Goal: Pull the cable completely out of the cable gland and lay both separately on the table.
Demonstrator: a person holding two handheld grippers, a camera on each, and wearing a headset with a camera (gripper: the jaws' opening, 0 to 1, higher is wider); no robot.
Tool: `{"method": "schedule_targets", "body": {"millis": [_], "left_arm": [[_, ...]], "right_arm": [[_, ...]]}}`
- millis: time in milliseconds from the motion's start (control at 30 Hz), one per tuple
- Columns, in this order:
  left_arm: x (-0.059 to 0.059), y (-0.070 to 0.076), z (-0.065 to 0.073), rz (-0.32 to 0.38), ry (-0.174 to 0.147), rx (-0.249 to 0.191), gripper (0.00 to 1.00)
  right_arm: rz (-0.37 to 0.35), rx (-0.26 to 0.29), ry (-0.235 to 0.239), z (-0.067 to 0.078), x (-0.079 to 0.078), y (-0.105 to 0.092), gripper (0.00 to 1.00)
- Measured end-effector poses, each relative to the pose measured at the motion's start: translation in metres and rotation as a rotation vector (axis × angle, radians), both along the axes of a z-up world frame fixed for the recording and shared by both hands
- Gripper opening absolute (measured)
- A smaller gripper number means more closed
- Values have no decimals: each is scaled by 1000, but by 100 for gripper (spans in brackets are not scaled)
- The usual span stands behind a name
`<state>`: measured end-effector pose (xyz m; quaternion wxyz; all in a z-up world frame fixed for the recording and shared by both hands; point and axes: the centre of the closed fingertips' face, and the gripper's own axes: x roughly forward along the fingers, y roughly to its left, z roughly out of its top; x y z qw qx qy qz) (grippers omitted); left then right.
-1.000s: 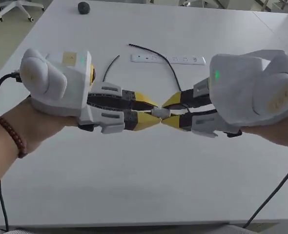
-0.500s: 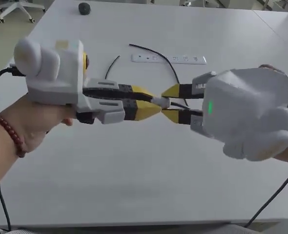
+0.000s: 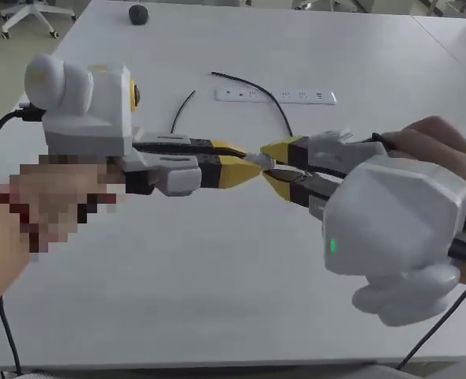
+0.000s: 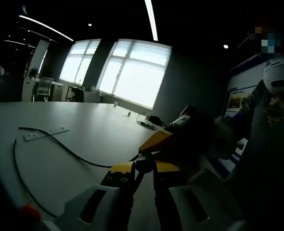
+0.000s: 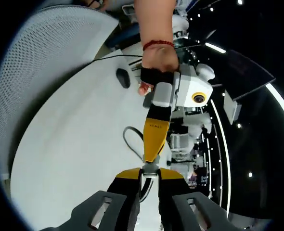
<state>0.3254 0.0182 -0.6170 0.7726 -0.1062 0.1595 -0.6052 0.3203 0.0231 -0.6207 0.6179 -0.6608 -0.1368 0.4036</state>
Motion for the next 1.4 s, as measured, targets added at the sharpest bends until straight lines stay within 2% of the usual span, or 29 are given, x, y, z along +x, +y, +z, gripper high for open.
{"method": "schedule_targets", "body": {"millis": [67, 133, 167, 200, 233, 267, 333, 367, 433, 467, 500, 567, 600, 700, 733, 767, 800, 833, 867, 900, 933, 967, 1000, 1033, 1100, 1133, 1333, 1367, 1400], "left_arm": [[-1, 0, 0, 0, 67, -14, 15], [-1, -1, 0, -1, 48, -8, 15], [-2, -1, -2, -5, 75, -12, 15], [-2, -1, -2, -7, 78, -9, 15], [-3, -1, -2, -6, 80, -13, 15], [-3, 0, -2, -7, 97, -17, 15], [-4, -1, 0, -6, 98, -24, 15], [-5, -1, 1, -6, 120, -29, 15], [-5, 0, 2, -6, 131, -36, 15], [-6, 0, 3, -7, 157, -45, 15], [-7, 0, 4, -6, 209, -59, 15], [-6, 1, 3, -5, 208, -63, 15], [-8, 0, 3, -6, 233, -62, 15], [-8, 0, 2, -4, 220, -58, 15], [-7, 0, 3, 1, 198, -55, 15], [-7, 0, 4, -1, 146, -53, 15], [-8, 0, 4, 0, 155, -53, 15], [-4, 1, 5, 11, 96, -44, 15], [-5, 1, 8, 4, 51, -49, 15], [-7, 1, 8, 5, 55, -42, 15], [-6, 1, 9, 6, 20, -41, 15], [-5, 2, 10, 14, -2, -38, 15], [-6, 3, 10, 16, 13, -36, 15], [-6, 4, 11, 14, -28, -32, 15], [-6, 4, 10, 16, -15, -23, 15], [-6, 5, 9, 18, -33, -13, 15], [-9, 3, 9, 10, -52, 0, 15], [-10, 3, 8, 2, -50, 1, 15], [-11, 2, 8, 1, -53, 7, 15]], "right_arm": [[10, -16, -23, -1, -1, -1, 7], [25, -54, -71, 0, -1, -2, 7], [38, -58, -85, 0, -3, -1, 8], [34, -46, -63, -2, -3, -1, 8], [43, -60, -90, -1, -3, -1, 8], [45, -58, -89, -1, -3, -1, 8], [52, -52, -95, 1, -3, -1, 8], [56, -57, -101, 1, -3, -1, 8], [61, -51, -100, 2, -2, -1, 8], [73, -62, -122, 3, -3, 0, 8], [74, -57, -121, 4, -3, 0, 8], [83, -59, -129, 5, -4, 0, 8], [87, -66, -134, 5, -4, 0, 8], [98, -75, -145, 3, -4, -1, 8], [96, -74, -141, 3, -4, -1, 8], [92, -63, -120, 4, -4, -1, 9], [90, -54, -110, 4, -4, -1, 9], [64, -53, -69, 1, 1, -4, 8], [67, -14, -66, 5, 1, -4, 8], [67, 21, -16, 4, -1, -4, 9], [37, 47, 32, 2, 0, -7, 11], [42, 59, 35, 4, -1, -8, 13], [44, 65, 66, 1, -3, -8, 16], [-4, 86, 108, -1, 0, -13, 18], [-1, 92, 110, 0, -1, -17, 15], [-1, 97, 108, 1, -1, -18, 15], [-19, 135, 171, 0, -3, -18, 11], [-26, 146, 204, -2, -4, -17, 9], [-32, 151, 188, 1, -2, -16, 8]]}}
